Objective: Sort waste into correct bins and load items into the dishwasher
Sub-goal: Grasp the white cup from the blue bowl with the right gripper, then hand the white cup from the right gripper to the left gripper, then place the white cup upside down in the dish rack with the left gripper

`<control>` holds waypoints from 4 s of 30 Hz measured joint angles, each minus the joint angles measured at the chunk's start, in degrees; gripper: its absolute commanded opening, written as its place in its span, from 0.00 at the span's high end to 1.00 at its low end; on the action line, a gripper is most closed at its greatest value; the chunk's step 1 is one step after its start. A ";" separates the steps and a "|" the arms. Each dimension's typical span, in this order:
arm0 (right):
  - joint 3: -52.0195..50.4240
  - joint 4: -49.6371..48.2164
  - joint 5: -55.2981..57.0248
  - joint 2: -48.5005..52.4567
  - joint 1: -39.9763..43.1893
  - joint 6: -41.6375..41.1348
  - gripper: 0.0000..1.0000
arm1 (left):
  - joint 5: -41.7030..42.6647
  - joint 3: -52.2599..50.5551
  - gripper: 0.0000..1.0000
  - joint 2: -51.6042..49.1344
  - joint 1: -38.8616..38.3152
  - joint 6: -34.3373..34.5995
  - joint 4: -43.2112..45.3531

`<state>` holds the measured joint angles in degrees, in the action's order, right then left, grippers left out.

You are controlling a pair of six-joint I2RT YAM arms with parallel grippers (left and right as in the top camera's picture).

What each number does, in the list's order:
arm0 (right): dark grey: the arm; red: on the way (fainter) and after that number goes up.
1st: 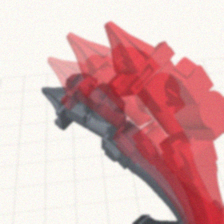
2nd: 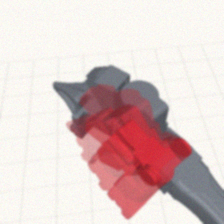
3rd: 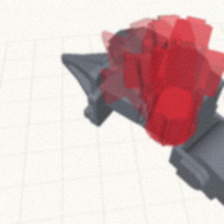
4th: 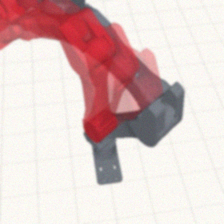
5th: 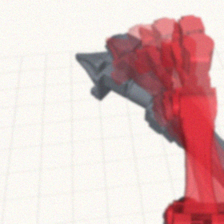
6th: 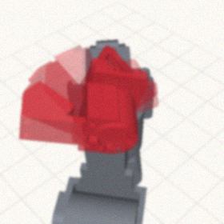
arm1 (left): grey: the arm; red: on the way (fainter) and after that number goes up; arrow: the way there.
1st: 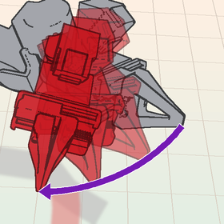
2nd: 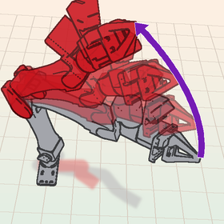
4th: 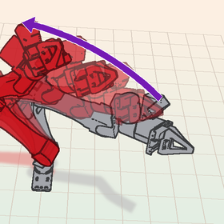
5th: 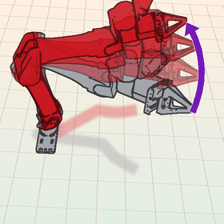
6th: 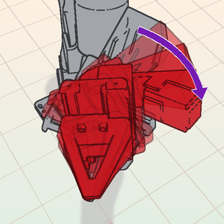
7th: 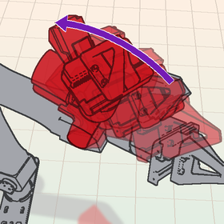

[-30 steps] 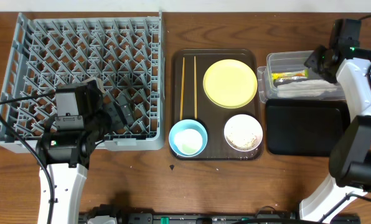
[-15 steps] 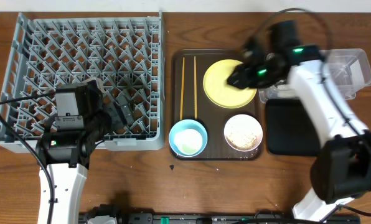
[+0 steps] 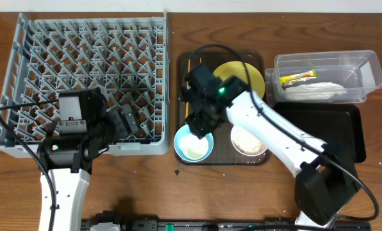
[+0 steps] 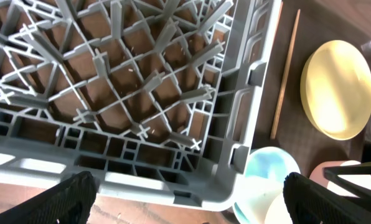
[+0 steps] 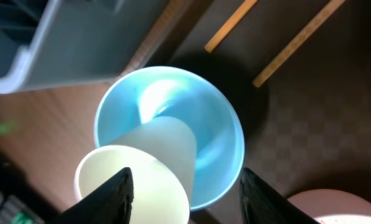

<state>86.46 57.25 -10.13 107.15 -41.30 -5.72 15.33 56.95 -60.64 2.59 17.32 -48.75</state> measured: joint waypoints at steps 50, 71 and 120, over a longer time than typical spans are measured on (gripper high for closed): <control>-2.64 -33.42 -52.89 -10.05 12.96 0.02 0.98 | 53.46 0.04 0.42 0.68 -1.27 8.02 15.32; -2.36 -37.94 -63.67 -10.12 15.54 -1.42 0.99 | 60.89 -0.02 0.14 -0.07 -1.49 12.46 32.54; -2.56 -14.64 -35.74 -10.08 17.84 -4.52 0.29 | 25.81 1.57 0.42 -0.24 2.43 10.62 0.61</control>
<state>83.90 42.61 -45.87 97.08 -23.46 -10.24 41.15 58.52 -60.88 5.02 27.94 -48.14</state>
